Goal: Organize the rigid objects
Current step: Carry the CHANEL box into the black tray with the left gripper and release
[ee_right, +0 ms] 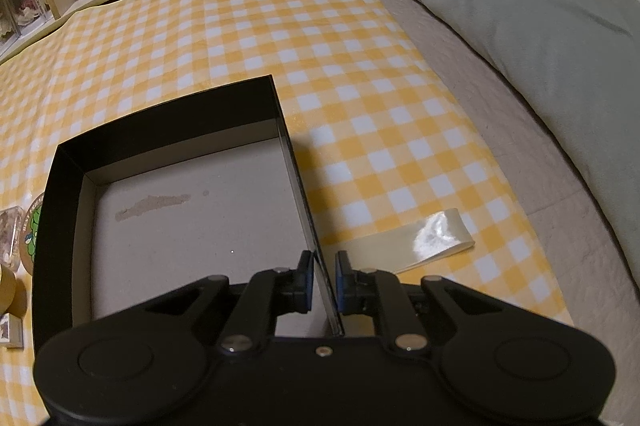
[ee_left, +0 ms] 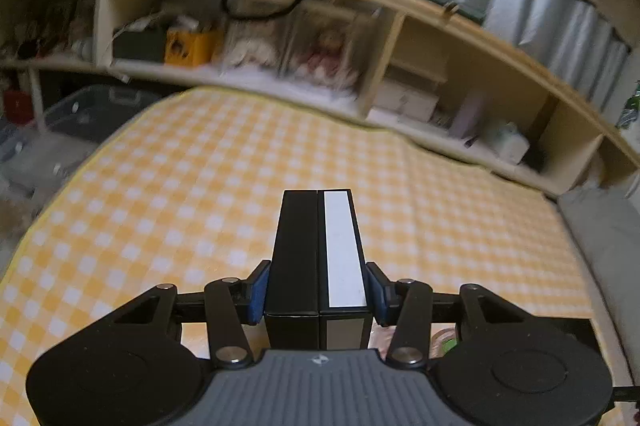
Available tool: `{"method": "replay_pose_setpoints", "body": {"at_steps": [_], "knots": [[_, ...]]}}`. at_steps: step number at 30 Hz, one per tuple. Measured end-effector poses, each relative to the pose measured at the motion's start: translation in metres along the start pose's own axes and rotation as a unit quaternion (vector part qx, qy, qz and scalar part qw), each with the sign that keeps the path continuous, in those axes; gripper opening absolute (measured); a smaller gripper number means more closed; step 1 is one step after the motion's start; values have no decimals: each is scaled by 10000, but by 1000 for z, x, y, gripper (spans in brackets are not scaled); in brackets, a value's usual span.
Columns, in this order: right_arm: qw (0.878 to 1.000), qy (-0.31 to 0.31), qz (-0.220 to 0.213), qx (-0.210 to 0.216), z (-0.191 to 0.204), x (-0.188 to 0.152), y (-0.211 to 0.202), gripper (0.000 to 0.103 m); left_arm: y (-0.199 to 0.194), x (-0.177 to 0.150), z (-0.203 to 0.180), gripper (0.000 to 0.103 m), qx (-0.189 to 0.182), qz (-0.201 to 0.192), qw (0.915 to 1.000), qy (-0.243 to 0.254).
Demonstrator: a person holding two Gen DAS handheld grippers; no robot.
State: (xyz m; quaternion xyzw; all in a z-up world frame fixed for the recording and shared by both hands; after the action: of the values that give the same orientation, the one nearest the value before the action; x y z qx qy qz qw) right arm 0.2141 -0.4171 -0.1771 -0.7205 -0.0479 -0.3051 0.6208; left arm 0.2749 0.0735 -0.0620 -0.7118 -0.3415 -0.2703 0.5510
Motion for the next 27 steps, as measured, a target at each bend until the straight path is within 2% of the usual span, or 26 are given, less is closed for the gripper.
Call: {"method": "replay_pose_setpoints", "body": {"at_steps": [3,7,9,12,15,20,23,27], "knots": [[10000,-1,0,5,0,0,0,11,-11,2,-22,49,-247,-121,9995,124],[10000,7,2,15,-1,0,0,11,-18,-3,-69,49,-822,-71,9954,482],[10000,-3,2,10,-1,0,0,11,-17,-11,-99,49,-1117,55,9905,799],[10000,-26,0,4,-1,0,0,11,-10,-27,-152,49,-1514,253,9783,1392],[10000,-22,4,35,0,-1,0,11,-1,-45,-208,49,-1933,372,9607,1956],[9999,-141,35,78,4,-4,-2,9,25,-76,-299,49,-2541,476,9225,2868],[9997,-209,50,142,3,-5,-2,9,44,-100,-336,49,-2690,543,8967,3474],[9991,-53,124,401,-2,-8,-6,6,66,-131,-355,49,-2786,741,8671,4063]]}}
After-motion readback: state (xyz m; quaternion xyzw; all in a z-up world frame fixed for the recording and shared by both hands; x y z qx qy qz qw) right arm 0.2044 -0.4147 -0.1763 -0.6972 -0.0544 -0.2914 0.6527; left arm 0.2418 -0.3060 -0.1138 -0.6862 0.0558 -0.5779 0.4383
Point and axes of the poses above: each gripper's, at about its wrist camera, not at the fingertips, and y roughly the way its jaws point, z to its left, x to its top, the point moved 8 cm from there along y, roughly the way its jaws point, and after that the axes turned 2 degrees about z, right-handed, at the moved point
